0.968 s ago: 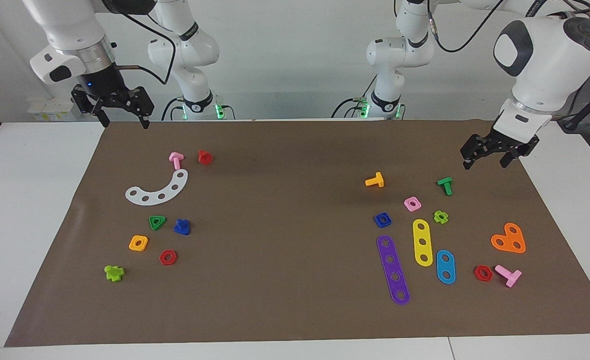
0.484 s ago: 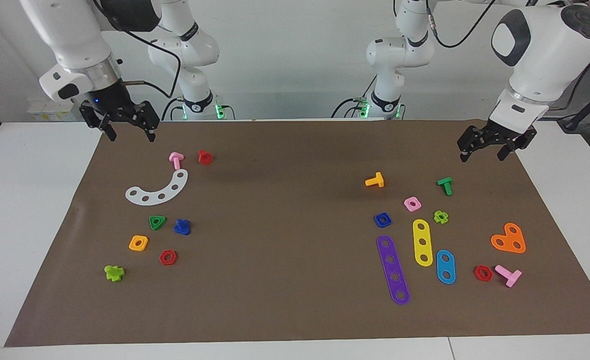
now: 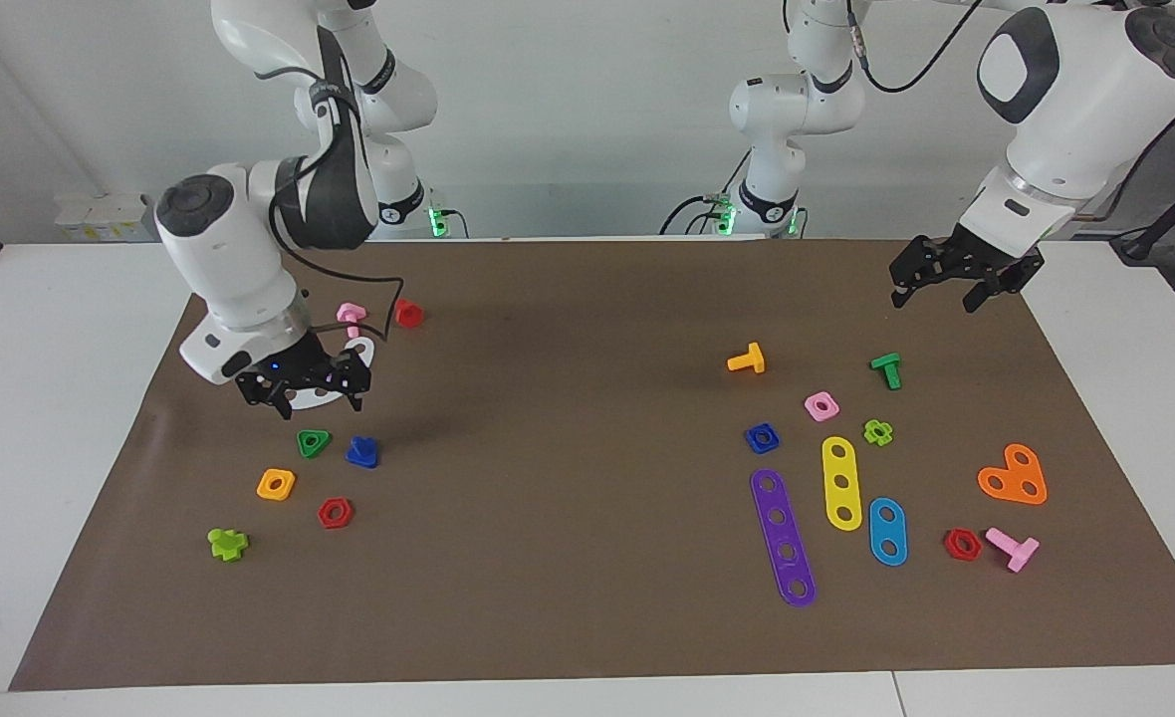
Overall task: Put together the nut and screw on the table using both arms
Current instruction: 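Reach the right gripper down and grasp the blue screw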
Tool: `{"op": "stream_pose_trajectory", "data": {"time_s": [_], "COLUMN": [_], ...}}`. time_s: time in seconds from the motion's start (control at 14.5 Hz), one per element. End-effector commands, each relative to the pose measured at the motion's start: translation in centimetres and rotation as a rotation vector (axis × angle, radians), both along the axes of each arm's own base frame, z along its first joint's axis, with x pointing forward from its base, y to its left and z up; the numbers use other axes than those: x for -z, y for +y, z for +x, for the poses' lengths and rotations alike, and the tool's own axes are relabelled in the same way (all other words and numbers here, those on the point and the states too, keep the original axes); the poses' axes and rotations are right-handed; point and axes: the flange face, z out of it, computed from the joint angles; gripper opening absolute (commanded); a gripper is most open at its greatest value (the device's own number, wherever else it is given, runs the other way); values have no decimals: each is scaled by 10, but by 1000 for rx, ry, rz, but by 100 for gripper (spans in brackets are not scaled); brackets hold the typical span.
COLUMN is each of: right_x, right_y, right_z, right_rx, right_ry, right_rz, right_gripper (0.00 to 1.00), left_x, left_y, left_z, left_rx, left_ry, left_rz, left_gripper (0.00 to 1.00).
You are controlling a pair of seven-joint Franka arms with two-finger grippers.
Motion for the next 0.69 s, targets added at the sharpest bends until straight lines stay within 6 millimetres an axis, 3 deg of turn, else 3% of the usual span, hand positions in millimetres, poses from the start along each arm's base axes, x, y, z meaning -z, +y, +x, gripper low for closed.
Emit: {"op": "stream_pose_trajectory", "data": {"time_s": [0.0, 0.14, 0.28, 0.41, 0.62], "right_x": [36, 56, 69, 73, 86], "right_y": [-1, 0, 14, 13, 8], "right_z": [-14, -12, -11, -11, -17], "right_rx": [-59, -61, -82, -89, -115], "right_ry": [-8, -25, -26, -34, -57], "right_rz": [18, 13, 9, 6, -2], "right_gripper": [100, 96, 84, 70, 63], "left_x": [0, 0, 0, 0, -1], "left_y": [6, 10, 13, 17, 26], "left_z": [-13, -14, -13, -12, -13], "left_rx": [7, 14, 9, 2, -14], "left_ry": [22, 28, 24, 18, 16], "left_rz": [23, 79, 82, 81, 81], "left_gripper": [100, 100, 100, 100, 100]}}
